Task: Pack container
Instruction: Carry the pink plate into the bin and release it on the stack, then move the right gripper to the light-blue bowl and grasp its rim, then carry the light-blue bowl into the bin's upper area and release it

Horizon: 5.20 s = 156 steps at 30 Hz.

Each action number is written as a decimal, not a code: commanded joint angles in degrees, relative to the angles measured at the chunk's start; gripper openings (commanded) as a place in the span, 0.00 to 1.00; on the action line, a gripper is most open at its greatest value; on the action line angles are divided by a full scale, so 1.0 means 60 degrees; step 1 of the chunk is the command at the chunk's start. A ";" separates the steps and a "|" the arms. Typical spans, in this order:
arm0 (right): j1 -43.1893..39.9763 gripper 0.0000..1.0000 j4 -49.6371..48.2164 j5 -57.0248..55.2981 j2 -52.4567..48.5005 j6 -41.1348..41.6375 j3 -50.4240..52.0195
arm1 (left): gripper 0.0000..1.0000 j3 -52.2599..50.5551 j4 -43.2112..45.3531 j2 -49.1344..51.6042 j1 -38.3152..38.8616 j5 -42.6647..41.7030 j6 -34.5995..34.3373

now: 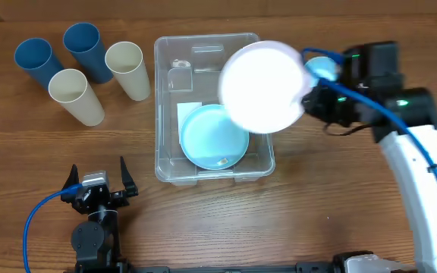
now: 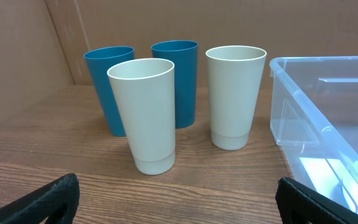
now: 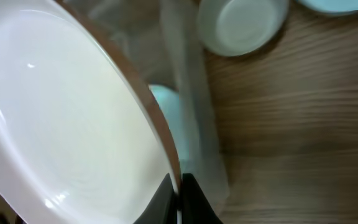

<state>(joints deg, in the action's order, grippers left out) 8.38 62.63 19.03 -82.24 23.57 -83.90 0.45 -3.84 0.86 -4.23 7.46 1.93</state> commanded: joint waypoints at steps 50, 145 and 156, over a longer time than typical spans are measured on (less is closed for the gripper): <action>0.1570 0.48 0.3104 -0.3024 -0.4084 0.0863 -0.1016 | 1.00 -0.0029 0.0022 -0.0091 -0.0051 -0.0080 0.0149; 0.3293 0.33 -0.0874 -0.6339 -0.8422 -0.0980 -0.6135 | 1.00 -0.0029 0.0022 -0.0091 -0.0051 -0.0080 0.0146; 0.4124 0.24 0.1279 -0.2747 -0.8411 -0.2200 -0.6856 | 1.00 -0.0029 0.0022 -0.0091 -0.0051 -0.0076 0.0149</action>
<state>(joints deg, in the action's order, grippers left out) 31.51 72.58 -0.78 -133.03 12.93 -129.25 0.45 -3.84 0.86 -4.23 7.46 1.93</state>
